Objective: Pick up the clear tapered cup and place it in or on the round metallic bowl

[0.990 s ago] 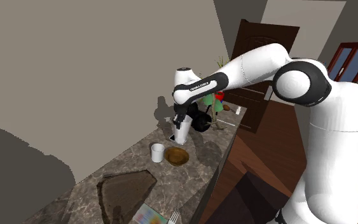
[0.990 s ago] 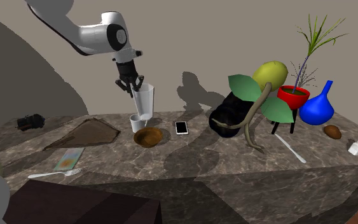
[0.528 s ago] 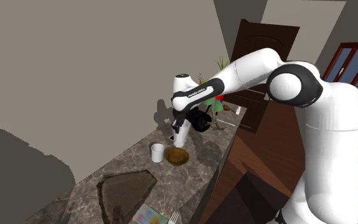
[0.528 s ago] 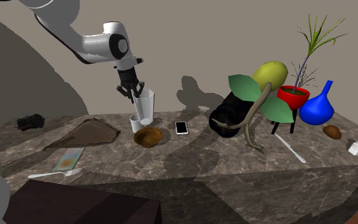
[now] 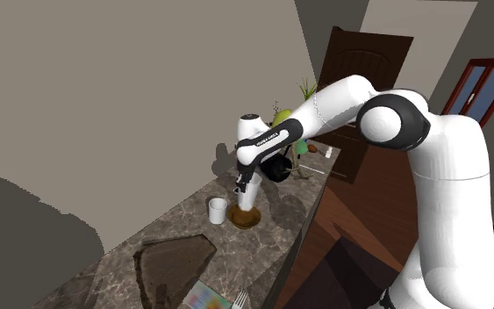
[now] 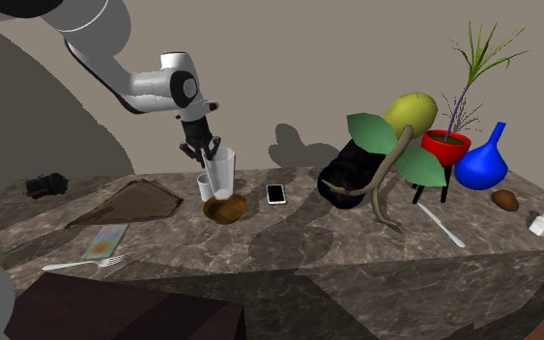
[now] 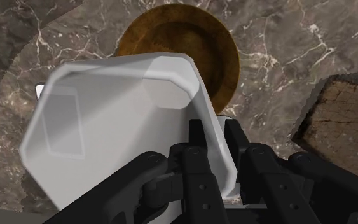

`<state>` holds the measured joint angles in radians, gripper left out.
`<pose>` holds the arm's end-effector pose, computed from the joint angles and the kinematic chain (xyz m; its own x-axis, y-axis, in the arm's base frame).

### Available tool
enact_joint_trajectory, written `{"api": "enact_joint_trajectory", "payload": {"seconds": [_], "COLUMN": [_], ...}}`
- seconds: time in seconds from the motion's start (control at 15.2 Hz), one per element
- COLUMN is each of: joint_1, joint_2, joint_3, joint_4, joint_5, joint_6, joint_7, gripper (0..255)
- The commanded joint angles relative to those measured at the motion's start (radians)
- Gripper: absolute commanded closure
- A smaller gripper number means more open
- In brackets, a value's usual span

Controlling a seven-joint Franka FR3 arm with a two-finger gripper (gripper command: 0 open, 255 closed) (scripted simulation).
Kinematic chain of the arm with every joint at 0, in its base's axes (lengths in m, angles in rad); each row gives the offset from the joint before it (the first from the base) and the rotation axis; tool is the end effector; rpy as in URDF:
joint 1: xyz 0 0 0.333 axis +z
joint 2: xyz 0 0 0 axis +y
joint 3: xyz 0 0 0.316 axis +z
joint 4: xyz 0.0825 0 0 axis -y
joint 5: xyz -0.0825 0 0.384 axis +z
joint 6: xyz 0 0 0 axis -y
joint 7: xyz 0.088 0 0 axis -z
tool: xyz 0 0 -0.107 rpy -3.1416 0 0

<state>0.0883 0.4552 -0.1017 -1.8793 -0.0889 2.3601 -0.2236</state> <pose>0.6383 -0.0059 0.2713 0.9601 0.2795 -0.0019 0.2780 -0.9541 0.1110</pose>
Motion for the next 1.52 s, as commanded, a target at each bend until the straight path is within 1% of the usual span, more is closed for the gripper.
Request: {"api": "enact_joint_trajectory", "payload": {"seconds": [0.0, 0.46, 0.99, 1.06, 1.39, 1.45], "joint_1": [-0.001, -0.003, -0.003, -0.003, -0.003, 0.0], "joint_2": [0.016, 0.083, 0.083, 0.083, 0.083, 0.058], "joint_3": [0.0, 0.002, 0.002, 0.002, 0.002, 0.001], "joint_4": [-0.002, -0.006, -0.006, -0.006, -0.006, -0.007], "joint_5": [0.0, 0.001, 0.001, 0.001, 0.001, 0.0], "joint_6": [0.019, 0.09, 0.09, 0.09, 0.09, 0.066], "joint_7": [0.001, 0.007, 0.007, 0.007, 0.007, 0.008], "gripper": [255, 255, 255, 0, 0, 0]}}
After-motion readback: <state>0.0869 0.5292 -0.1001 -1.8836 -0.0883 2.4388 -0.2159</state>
